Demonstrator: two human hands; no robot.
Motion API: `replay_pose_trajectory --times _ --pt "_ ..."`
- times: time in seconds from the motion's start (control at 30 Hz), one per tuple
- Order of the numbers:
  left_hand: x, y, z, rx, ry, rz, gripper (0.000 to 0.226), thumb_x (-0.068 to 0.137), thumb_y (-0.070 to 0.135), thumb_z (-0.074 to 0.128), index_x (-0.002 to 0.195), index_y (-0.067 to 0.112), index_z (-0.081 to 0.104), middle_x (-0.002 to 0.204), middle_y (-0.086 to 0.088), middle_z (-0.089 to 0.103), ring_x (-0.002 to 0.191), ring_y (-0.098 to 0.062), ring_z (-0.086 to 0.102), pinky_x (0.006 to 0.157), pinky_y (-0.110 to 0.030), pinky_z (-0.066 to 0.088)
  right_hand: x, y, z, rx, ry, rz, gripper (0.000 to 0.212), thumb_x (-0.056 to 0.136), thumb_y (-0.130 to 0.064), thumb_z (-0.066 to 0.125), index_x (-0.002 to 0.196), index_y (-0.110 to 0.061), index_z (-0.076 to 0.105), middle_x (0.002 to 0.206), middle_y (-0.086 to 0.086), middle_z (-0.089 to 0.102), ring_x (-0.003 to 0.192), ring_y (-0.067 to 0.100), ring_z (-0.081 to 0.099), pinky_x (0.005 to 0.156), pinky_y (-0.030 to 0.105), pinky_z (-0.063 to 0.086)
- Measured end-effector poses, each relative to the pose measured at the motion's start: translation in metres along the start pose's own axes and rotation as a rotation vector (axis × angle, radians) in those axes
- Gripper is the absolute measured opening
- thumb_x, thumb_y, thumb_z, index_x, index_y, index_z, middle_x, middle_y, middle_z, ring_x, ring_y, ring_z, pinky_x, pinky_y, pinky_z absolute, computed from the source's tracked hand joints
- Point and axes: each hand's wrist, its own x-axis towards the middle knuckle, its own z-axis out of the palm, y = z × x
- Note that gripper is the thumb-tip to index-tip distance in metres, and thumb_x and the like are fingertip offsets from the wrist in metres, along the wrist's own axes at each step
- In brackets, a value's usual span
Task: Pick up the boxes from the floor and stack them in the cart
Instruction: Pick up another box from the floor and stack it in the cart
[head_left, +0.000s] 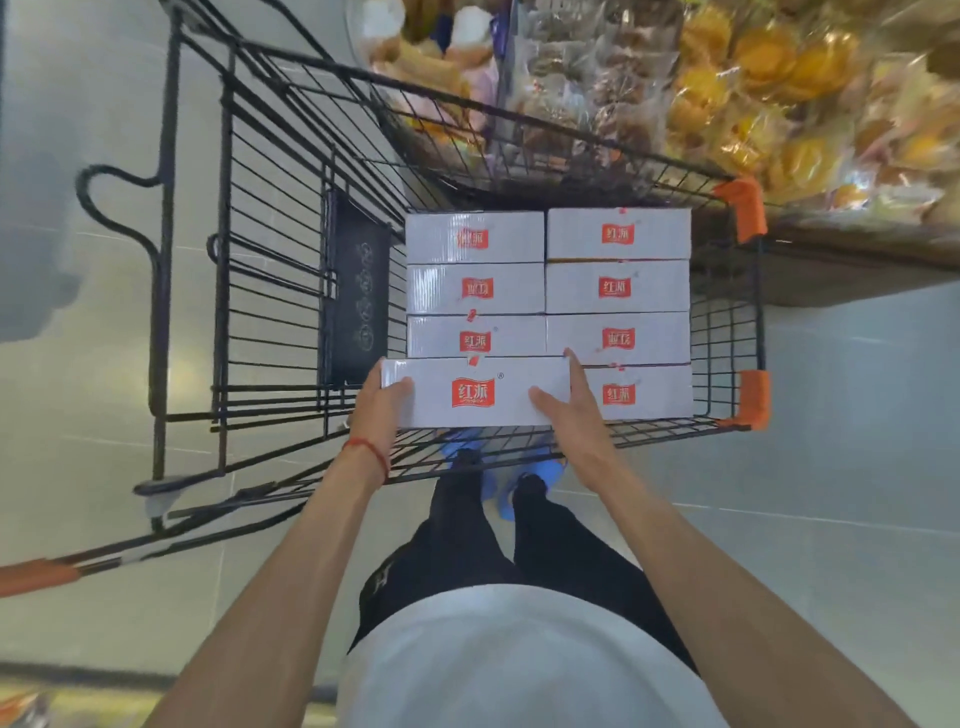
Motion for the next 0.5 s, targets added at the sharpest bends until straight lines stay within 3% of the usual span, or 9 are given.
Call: replay_pose_trajectory --times 0.07,0.23,0.4,0.5 --pt "0.004 0.002 0.003 0.008 -0.023 -0.036 0.019 0.096 0.017 0.053 0.112 0.027 0.056 0.114 -0.007 0.066 0.103 -0.027 0.063 0.1 -0.047 0.052 0.005 0.004 0.002 -0.036 0.01 0.001 0.075 0.105 -0.02 0.058 0.163 -0.035 0.014 0.165 -0.003 0.032 0.149 0.025 0.037 0.121 0.052 0.035" --pt "0.007 0.002 0.007 0.009 -0.027 -0.078 0.019 0.105 0.006 0.043 0.118 0.02 0.045 0.095 0.0 0.058 0.082 -0.014 0.057 0.069 -0.027 0.049 0.01 0.006 0.004 -0.089 0.025 -0.034 0.075 0.105 -0.019 0.058 0.164 -0.033 0.015 0.165 -0.003 0.033 0.147 0.023 0.038 0.117 0.051 0.04" --pt "0.013 -0.001 0.007 0.068 0.037 -0.081 0.024 0.102 0.005 0.045 0.118 0.022 0.045 0.112 -0.007 0.057 0.095 -0.022 0.059 0.088 -0.038 0.053 0.012 0.01 0.005 -0.082 0.038 -0.036 0.073 0.104 -0.02 0.06 0.163 -0.034 0.019 0.161 -0.003 0.039 0.144 0.024 0.043 0.115 0.053 0.044" --pt "0.011 -0.004 0.008 0.11 0.058 -0.006 0.033 0.093 0.0 0.058 0.118 0.018 0.046 0.115 -0.007 0.057 0.101 -0.022 0.059 0.074 -0.026 0.049 0.012 0.011 0.002 -0.025 0.036 -0.015 0.069 0.103 -0.017 0.059 0.162 -0.029 0.025 0.158 -0.003 0.045 0.139 0.02 0.049 0.115 0.047 0.045"
